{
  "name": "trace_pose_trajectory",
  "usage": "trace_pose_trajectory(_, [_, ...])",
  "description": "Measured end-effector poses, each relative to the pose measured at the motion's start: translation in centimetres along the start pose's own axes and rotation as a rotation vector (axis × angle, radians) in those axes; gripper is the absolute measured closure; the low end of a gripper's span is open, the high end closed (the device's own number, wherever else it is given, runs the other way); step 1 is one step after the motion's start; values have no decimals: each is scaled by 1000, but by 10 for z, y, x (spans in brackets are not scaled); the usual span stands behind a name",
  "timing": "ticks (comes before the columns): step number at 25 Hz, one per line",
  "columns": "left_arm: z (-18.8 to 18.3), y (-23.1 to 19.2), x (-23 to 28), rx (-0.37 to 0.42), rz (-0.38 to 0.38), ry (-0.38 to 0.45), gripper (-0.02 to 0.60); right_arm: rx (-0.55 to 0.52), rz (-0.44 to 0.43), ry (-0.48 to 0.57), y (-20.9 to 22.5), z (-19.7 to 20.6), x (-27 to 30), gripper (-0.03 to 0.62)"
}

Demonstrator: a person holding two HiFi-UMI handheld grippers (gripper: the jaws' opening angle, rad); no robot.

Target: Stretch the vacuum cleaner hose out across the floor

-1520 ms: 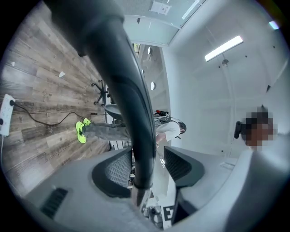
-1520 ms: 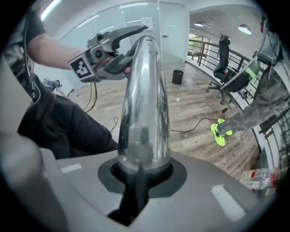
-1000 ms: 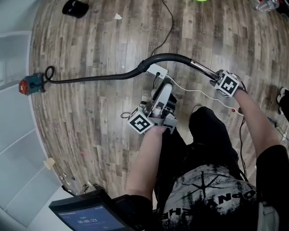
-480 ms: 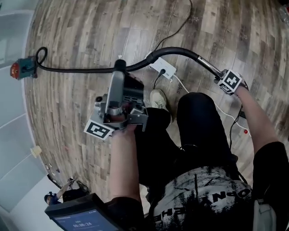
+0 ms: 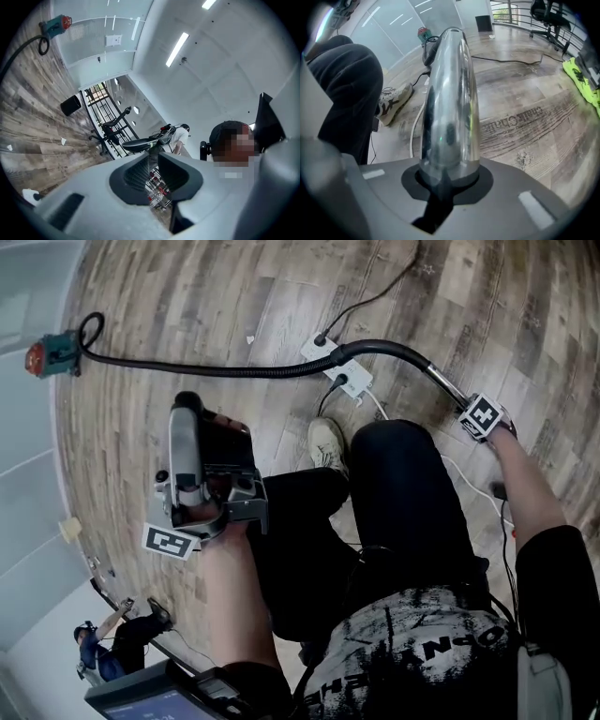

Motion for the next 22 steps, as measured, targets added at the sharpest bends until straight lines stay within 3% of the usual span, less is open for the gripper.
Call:
trace_pose_trajectory(2, [4,-1,-2,31,-15,-6,581,16,28,19,5,-1,7,542])
trace_pose_trajectory(7, [7,-3,2,33,-11,16,581,27,108,58,18,-8,20,543])
trace_pose_trajectory(11, [11,-4,-2,34,-22,0,581,97,94,30,15,0,34,534])
trace_pose_trajectory(13, [11,-4,-4,36,-24,-5,581,57,186,57,24,-6,28,523])
trace_pose_trajectory(15, [12,-4,-6,40,-27,-3,581,28,258,66,33,-11,24,468])
trace_pose_trajectory(18, [13,-2,-7,56,-27,-14,581,58,297,1,41,-1,24,431])
trace_pose_trajectory(22, [12,-3,-8,90,-44,-31,581,39,331,76,46,-7,14,422])
Point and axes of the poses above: the fingertips, and each gripper's own axes: x forward along the fingers, y to its right, z out of its underside, the point moved 7 cm from there along -x, backward along the fingers, and after that the axes turned 11 degrees about x, right-handed, at the moved point
